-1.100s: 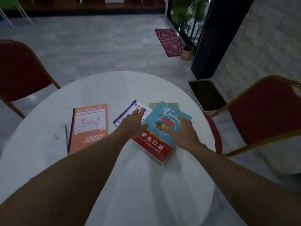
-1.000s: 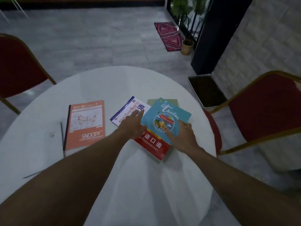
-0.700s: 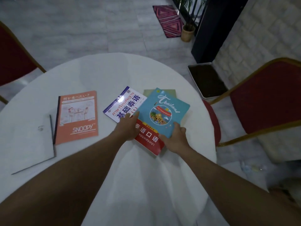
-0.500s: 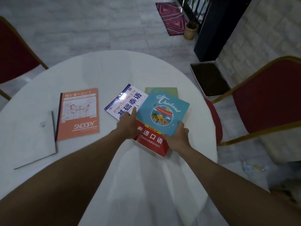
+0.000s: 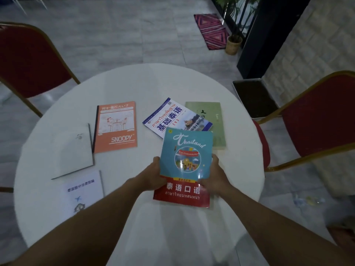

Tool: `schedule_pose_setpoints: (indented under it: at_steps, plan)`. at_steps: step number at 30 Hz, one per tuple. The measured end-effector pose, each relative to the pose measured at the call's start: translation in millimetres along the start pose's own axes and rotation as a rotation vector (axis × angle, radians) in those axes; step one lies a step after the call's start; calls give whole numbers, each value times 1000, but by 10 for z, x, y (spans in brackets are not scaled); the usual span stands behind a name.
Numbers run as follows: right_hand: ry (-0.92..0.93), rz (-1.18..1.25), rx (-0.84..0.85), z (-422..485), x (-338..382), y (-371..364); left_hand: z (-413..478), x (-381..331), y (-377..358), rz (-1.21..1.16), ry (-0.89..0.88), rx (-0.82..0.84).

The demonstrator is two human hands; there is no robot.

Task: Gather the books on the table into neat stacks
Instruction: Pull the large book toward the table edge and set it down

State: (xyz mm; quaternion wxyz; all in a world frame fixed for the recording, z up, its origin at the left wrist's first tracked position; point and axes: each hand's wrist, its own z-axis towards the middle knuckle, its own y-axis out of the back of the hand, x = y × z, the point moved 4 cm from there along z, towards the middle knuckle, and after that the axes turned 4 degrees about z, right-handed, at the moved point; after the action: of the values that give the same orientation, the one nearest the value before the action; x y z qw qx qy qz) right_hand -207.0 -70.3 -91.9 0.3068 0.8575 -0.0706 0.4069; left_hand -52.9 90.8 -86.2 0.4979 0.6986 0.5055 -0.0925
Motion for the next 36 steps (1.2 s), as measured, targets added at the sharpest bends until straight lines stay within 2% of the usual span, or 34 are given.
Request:
schedule_pose_setpoints:
  at_steps: [4,9,13,16,20,28,36]
  plan:
    - [19,-66,83,-285,-23,-366,-482,279,-263,97,6,90]
    - [53,-138,149,-537,-56,-839,-950,773,-528,94,272,137]
    - [-20,-236,127,-612,-88,-991,-1053,952,-536,209,312,67]
    - [-58,-382,115,-613,-136,-1004,-1065,967,-500,339,298,-31]
    - [-51,-340,112,-518,-159,-1060,-1025,911,-451,143,278,-101]
    - [-14,-385,90,-522,-258,-1136,-1094,823,-578,202,284,-133]
    - [4,-424,125,-467,-246,-1086,-1034,801,-502,303,276,-93]
